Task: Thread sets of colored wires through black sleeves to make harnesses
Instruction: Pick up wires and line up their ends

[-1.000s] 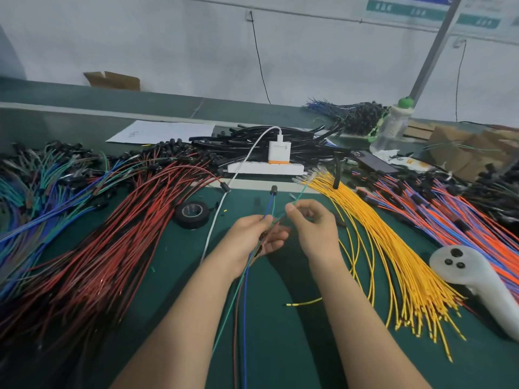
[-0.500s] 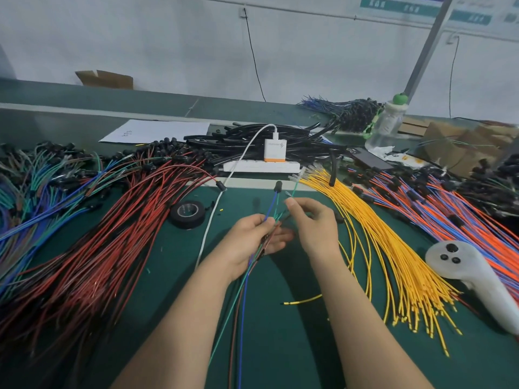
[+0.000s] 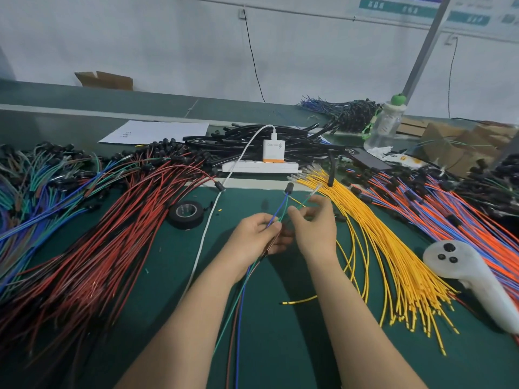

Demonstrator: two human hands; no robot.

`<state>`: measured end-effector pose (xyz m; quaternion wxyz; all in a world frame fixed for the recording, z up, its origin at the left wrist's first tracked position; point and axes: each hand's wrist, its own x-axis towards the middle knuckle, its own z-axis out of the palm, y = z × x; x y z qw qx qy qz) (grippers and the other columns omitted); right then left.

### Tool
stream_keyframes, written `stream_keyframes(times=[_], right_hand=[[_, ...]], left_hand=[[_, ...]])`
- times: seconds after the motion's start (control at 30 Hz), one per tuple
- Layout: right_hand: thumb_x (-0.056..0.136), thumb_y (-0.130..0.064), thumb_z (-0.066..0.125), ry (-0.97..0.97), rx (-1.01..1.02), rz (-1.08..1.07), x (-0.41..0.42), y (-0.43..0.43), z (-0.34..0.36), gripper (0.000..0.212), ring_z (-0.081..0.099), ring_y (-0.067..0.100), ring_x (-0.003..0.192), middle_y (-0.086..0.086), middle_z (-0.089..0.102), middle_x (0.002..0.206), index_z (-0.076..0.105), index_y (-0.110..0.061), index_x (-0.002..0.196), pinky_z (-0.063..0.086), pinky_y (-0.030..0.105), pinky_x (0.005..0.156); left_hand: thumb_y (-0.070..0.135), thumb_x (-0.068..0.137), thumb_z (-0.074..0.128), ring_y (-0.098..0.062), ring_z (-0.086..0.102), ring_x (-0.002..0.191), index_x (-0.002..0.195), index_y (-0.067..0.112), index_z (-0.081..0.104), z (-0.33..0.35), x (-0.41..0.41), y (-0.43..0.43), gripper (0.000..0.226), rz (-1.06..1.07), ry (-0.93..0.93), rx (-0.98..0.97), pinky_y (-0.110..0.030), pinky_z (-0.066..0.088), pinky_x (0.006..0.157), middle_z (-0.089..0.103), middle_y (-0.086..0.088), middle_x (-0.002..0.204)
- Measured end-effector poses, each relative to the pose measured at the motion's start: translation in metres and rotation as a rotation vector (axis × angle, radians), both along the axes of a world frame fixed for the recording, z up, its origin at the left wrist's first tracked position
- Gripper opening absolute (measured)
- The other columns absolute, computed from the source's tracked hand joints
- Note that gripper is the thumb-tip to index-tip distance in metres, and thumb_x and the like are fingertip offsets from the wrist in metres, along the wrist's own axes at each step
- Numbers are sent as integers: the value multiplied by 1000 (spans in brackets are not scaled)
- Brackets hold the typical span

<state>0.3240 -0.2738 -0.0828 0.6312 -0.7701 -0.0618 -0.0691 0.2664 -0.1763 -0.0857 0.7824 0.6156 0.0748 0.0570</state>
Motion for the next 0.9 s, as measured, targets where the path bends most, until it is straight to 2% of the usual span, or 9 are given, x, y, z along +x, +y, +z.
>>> stream_keyframes(times=[0.1, 0.17, 0.23, 0.4, 0.57, 0.67, 0.77, 0.83, 0.9], right_hand=[[87, -15, 66, -91, -72, -54, -3, -1, -1, 41, 50, 4, 69, -7, 47, 78, 35, -25, 112, 35, 13, 57], [89, -21, 64, -110, -152, -38, -4, -1, 0, 23, 52, 7, 71, -7, 51, 79, 47, -23, 104, 34, 12, 56], [91, -28, 61, -68, -179, 13, -3, 0, 2, 7, 55, 8, 71, -7, 57, 77, 60, -22, 88, 38, 17, 58], [90, -19, 61, 108, 21, 155, 0, -4, 7, 17, 53, 10, 50, 5, 55, 65, 64, -13, 74, 46, 20, 48], [93, -20, 59, 33, -1, 66, 0, 0, 4, 19, 51, 18, 53, 4, 50, 63, 58, -17, 74, 50, 28, 49], [91, -18, 61, -19, -27, 117, -1, 3, 4, 20, 51, 20, 57, 3, 51, 64, 59, -21, 71, 53, 40, 58], [92, -15, 60, 61, 37, 227, -4, 3, 7, 16, 60, 29, 61, 2, 58, 69, 66, -23, 79, 58, 49, 61], [93, -10, 57, 85, 36, 248, -5, 2, 7, 15, 63, 30, 58, 7, 62, 73, 68, -20, 89, 58, 49, 55], [92, -9, 57, 53, 18, 212, -5, 0, 6, 13, 62, 28, 57, 4, 61, 74, 62, -20, 87, 59, 45, 56]], left_hand=[[4, 98, 46, -10, 67, 59, 88, 6, 56, -1, 1, -1, 14, 9, -6, 9, -20, 56, 60, 68, -4, 70], [5, 98, 46, -10, 67, 59, 89, 5, 57, -2, 1, -1, 15, 6, -12, 14, -20, 55, 59, 69, -1, 67], [5, 98, 45, -10, 67, 60, 89, 6, 58, -2, 1, -1, 15, 0, -16, 11, -20, 55, 59, 70, 0, 67], [2, 97, 46, -13, 68, 59, 87, 5, 58, -1, 2, -1, 16, 2, -3, 18, -21, 54, 57, 71, -3, 67], [4, 97, 48, -12, 68, 60, 85, 6, 56, -2, 2, -1, 15, -20, -2, 115, -23, 56, 60, 68, -4, 68], [3, 96, 49, -12, 67, 58, 88, 4, 54, -4, 2, 1, 10, -8, 2, 111, -23, 56, 60, 66, -8, 73], [6, 96, 52, -14, 67, 60, 91, 3, 54, -7, 4, 1, 6, 29, 13, 129, -27, 57, 67, 67, -11, 76], [8, 95, 54, -14, 66, 60, 90, 4, 55, -8, 5, 2, 7, 29, 16, 89, -29, 56, 69, 68, -7, 71], [9, 95, 53, -13, 65, 58, 90, 3, 56, -7, 6, 3, 7, 26, 22, 56, -25, 56, 63, 69, -3, 66]])
